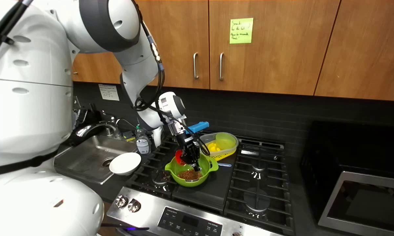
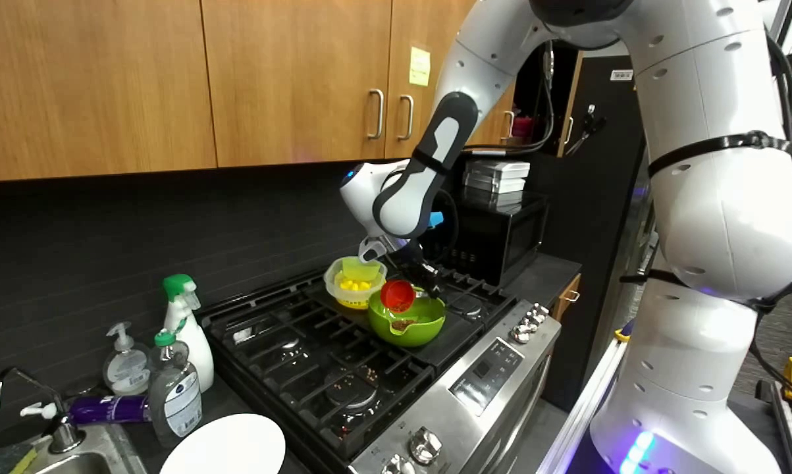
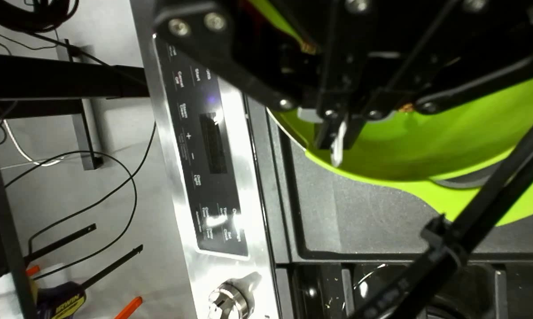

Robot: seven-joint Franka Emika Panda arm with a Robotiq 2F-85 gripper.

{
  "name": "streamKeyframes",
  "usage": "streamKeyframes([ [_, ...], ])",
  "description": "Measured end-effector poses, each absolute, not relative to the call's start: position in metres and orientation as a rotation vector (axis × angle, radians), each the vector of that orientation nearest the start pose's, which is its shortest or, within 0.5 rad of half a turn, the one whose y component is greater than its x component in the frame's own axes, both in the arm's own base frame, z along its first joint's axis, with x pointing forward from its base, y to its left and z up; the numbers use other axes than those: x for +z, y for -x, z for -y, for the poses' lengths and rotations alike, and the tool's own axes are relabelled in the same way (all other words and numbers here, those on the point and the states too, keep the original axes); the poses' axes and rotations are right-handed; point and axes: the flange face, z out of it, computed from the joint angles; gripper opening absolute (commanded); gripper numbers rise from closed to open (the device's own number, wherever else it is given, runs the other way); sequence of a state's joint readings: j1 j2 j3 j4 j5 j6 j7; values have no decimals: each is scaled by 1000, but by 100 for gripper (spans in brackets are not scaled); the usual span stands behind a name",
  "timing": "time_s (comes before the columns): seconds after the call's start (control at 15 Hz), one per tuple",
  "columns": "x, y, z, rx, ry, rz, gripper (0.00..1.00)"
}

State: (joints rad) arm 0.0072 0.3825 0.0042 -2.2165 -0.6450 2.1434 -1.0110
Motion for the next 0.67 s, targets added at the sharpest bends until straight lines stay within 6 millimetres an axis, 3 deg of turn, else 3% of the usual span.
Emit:
streamKeyframes([
  [0.33,206,-495,22,981,2349,2166,1],
  [0.67,220,-481,24,1004,2352,2156,1],
])
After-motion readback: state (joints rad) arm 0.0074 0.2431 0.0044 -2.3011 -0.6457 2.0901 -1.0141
